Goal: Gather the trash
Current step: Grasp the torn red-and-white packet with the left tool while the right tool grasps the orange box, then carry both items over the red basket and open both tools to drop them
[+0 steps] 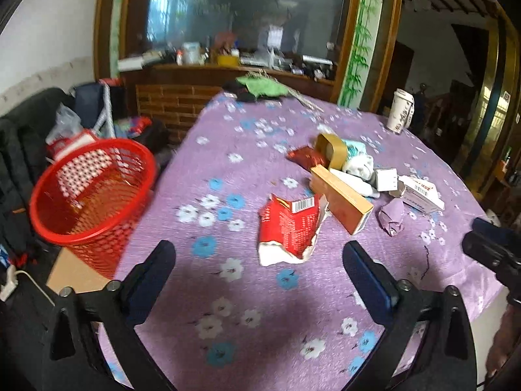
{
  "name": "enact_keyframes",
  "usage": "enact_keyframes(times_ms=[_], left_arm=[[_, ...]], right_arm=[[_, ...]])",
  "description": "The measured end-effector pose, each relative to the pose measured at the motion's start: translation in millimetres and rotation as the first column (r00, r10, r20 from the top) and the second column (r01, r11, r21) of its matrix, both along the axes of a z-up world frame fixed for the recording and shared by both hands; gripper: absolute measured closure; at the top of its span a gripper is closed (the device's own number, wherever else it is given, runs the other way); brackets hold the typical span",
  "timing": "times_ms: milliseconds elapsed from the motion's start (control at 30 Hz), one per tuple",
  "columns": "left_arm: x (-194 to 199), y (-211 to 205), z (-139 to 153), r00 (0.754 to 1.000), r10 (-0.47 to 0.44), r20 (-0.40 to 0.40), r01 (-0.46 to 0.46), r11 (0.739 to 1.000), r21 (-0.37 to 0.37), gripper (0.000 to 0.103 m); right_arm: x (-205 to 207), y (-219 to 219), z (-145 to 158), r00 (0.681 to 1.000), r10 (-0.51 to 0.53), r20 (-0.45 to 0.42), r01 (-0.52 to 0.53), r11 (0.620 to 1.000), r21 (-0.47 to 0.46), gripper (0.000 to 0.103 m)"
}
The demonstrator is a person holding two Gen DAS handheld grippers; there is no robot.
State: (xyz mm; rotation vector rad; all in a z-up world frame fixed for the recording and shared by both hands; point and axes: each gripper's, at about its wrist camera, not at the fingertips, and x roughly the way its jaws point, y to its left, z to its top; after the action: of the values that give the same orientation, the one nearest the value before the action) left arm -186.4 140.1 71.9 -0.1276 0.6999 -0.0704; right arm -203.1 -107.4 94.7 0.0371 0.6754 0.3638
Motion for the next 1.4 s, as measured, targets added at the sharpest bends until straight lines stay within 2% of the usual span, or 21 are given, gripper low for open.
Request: enact_keyframes(times_ms=[100, 167, 200, 233, 267, 333, 467, 600, 700, 767, 833, 1067, 1233, 1267, 1300, 1400], left_arm=[[15.9, -14.0, -5.2, 0.998, -0.052, -0.023, 0.053, 0.998, 0.027, 0.009], [28.5, -20.0, -9.8, 0.996, -0.075, -0.044, 0.077, 0.996, 0.039, 0.011], [37.1, -21.7, -13.6, 0.995, -0.078, -0.059, 0.081, 0.996, 0.046, 0.013], [42.3, -21.3, -15.7, 0.995, -0.074, -0.073, 0.078, 0.996, 0.047, 0.022], [49.3, -19.6, -19.1, 0.993, -0.072, -0.094, 0.076, 0.996, 0.039, 0.032], [66.0, -14.1, -28.4, 0.985, -0.081, -0.150, 0.082, 0.997, 0.002, 0.038], [87.8, -9.4, -44.8, 0.965, -0.129, -0.230, 0.112, 0.990, -0.084, 0.045], [98.1, -22.1, -58.2, 0.956, -0.148, -0.253, 0.138, 0.989, -0.058, 0.045], [97.8, -29.7, -59.0, 0.964, -0.124, -0.234, 0.125, 0.992, -0.010, 0.048], [97.3, -30.7, -58.6, 0.965, -0.122, -0.231, 0.124, 0.992, -0.006, 0.080], [96.7, -28.4, -58.6, 0.963, -0.138, -0.233, 0.133, 0.990, -0.035, 0.085], [81.5, -12.5, -40.1, 0.977, -0.115, -0.177, 0.107, 0.993, -0.054, 0.086], [75.8, -8.7, -28.3, 0.987, -0.088, -0.134, 0.086, 0.996, -0.022, 0.086], [76.3, -9.8, -29.1, 0.987, -0.090, -0.136, 0.088, 0.996, -0.016, 0.086], [77.0, -10.7, -30.7, 0.986, -0.090, -0.140, 0.090, 0.996, -0.010, 0.086], [80.1, -13.3, -37.8, 0.985, -0.089, -0.149, 0.091, 0.996, 0.009, 0.086]], right_arm=[[21.6, 10.8, -2.0, 0.997, 0.063, -0.049, -0.062, 0.998, 0.024, 0.051], [37.7, 16.8, -2.2, 0.993, 0.092, -0.079, -0.089, 0.995, 0.038, 0.052], [41.4, 19.1, -2.5, 0.992, 0.099, -0.084, -0.096, 0.994, 0.044, 0.055], [50.0, 23.3, -2.7, 0.989, 0.112, -0.094, -0.108, 0.993, 0.041, 0.060], [57.8, 27.8, -2.9, 0.987, 0.119, -0.104, -0.116, 0.993, 0.030, 0.060], [68.7, 33.6, -3.4, 0.987, 0.118, -0.108, -0.116, 0.993, 0.020, 0.060], [88.8, 42.6, -5.8, 0.984, 0.130, -0.123, -0.130, 0.991, 0.008, 0.060], [105.3, 50.1, -17.9, 0.980, 0.133, -0.150, -0.137, 0.990, -0.021, 0.060], [115.8, 53.3, -26.2, 0.978, 0.126, -0.167, -0.133, 0.991, -0.032, 0.060], [118.9, 55.2, -29.3, 0.977, 0.127, -0.169, -0.135, 0.990, -0.036, 0.060], [121.3, 57.9, -31.7, 0.977, 0.128, -0.168, -0.139, 0.989, -0.051, 0.060], [124.8, 64.4, -37.0, 0.974, 0.152, -0.165, -0.165, 0.984, -0.063, 0.060], [129.5, 76.5, -48.5, 0.969, 0.164, -0.184, -0.187, 0.976, -0.112, 0.060], [130.3, 77.3, -51.2, 0.968, 0.162, -0.191, -0.186, 0.975, -0.118, 0.062], [131.6, 77.2, -54.3, 0.967, 0.159, -0.198, -0.185, 0.975, -0.120, 0.072], [130.9, 74.3, -57.5, 0.974, 0.123, -0.190, -0.154, 0.976, -0.157, 0.077]])
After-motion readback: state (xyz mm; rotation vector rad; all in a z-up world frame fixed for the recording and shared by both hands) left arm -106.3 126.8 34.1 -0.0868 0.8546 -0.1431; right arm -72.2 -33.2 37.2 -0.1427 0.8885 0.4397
